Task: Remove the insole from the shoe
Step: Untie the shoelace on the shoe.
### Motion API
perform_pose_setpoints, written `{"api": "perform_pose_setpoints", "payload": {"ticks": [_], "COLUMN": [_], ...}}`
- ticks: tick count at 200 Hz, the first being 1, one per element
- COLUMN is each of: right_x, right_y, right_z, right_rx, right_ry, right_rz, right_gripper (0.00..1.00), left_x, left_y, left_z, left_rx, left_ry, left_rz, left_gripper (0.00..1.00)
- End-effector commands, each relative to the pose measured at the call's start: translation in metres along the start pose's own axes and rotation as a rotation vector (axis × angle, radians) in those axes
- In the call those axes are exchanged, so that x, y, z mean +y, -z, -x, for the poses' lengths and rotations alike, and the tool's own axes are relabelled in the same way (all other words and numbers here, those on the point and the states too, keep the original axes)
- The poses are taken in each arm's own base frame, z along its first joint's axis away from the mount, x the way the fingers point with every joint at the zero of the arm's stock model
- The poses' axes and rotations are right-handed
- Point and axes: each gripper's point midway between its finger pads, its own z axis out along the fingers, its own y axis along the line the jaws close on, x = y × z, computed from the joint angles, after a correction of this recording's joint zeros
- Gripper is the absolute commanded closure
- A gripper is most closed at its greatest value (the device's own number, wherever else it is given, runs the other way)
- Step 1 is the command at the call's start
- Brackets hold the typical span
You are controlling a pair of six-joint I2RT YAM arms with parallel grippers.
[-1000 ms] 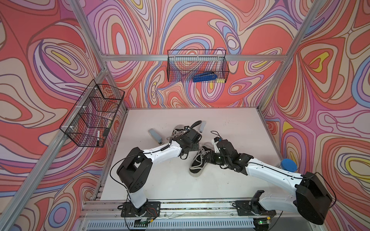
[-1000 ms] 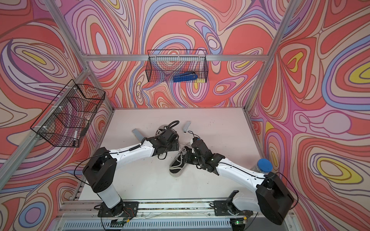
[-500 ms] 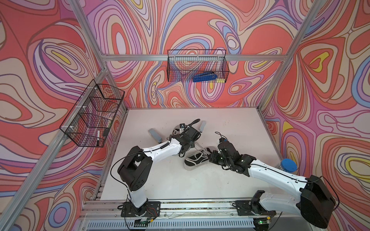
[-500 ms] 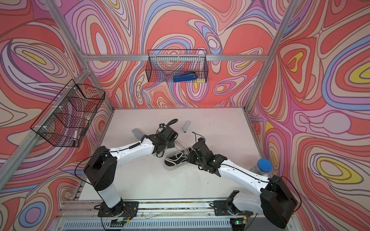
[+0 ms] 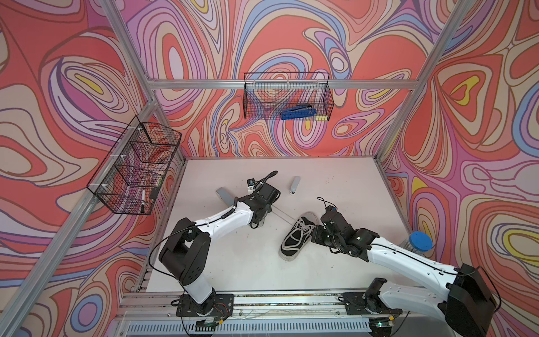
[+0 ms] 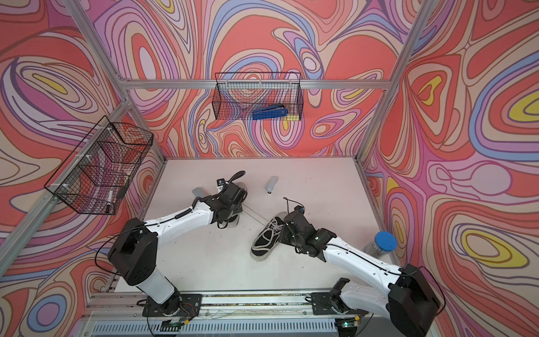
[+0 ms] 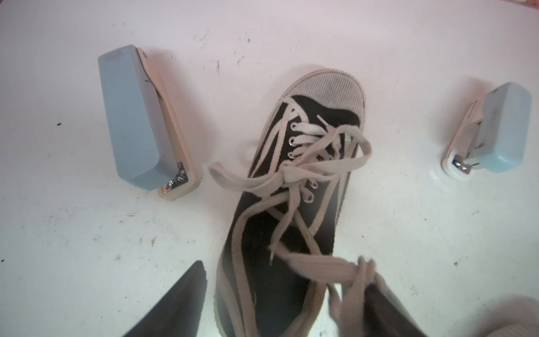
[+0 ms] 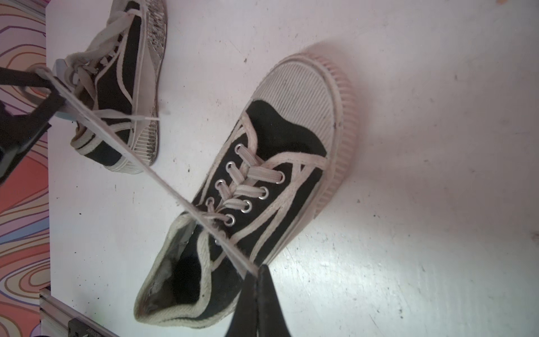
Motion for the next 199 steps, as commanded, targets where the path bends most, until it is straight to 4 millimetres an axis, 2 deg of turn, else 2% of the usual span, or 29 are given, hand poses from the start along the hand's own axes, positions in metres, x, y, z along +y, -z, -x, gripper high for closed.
{"api": "perform_pose_setpoints", "payload": {"ticks": [1, 18, 67, 102, 131, 152, 172, 189, 199], "right_x": [-0.033, -0.032, -0.034, -0.032, -0.031, -0.026, -0.015, -0.007, -0.003], "right_y": [0.000, -0.002, -0.008, -0.009, -0.010, -0.013, -0.013, -0.008, -0.001], "right_z": [-0.010, -0.007, -0.006, -0.003, -0.002, 0.001, 0.006, 0.014, 0.019], "right_rx": [0.029, 0.031, 0.047, 0.047, 0.049, 0.053, 0.064, 0.064, 0.059], "right_ry": [0.008, 0.013, 0.020, 0.022, 0.024, 0.038, 0.054, 0.061, 0.063], "right_rz": [-0.130, -0.133, -0.143, -0.142, -0.140, -0.126, -0.105, -0.113, -0.117], "right_gripper": [1.00, 1.00, 1.00, 1.00, 1.00, 1.00, 1.00, 0.64, 0.51], "left_x": [0.043, 0.055, 0.106, 0.139, 0.147, 0.138, 0.107, 0.074, 0.057], "left_y": [0.007, 0.011, 0.018, 0.021, 0.022, 0.025, 0.038, 0.056, 0.066], "left_z": [0.037, 0.045, 0.066, 0.065, 0.060, 0.050, 0.036, 0.014, -0.004], "left_rx": [-0.122, -0.135, -0.151, -0.135, -0.107, -0.068, -0.036, 0.014, 0.054], "left_ry": [0.058, 0.080, 0.177, 0.216, 0.194, 0.178, 0.084, -0.032, -0.083], "left_rz": [0.136, 0.153, 0.202, 0.236, 0.233, 0.164, 0.058, -0.037, -0.102], "left_gripper": [0.25, 0.25, 0.23, 0.17, 0.15, 0.18, 0.21, 0.24, 0.27]}}
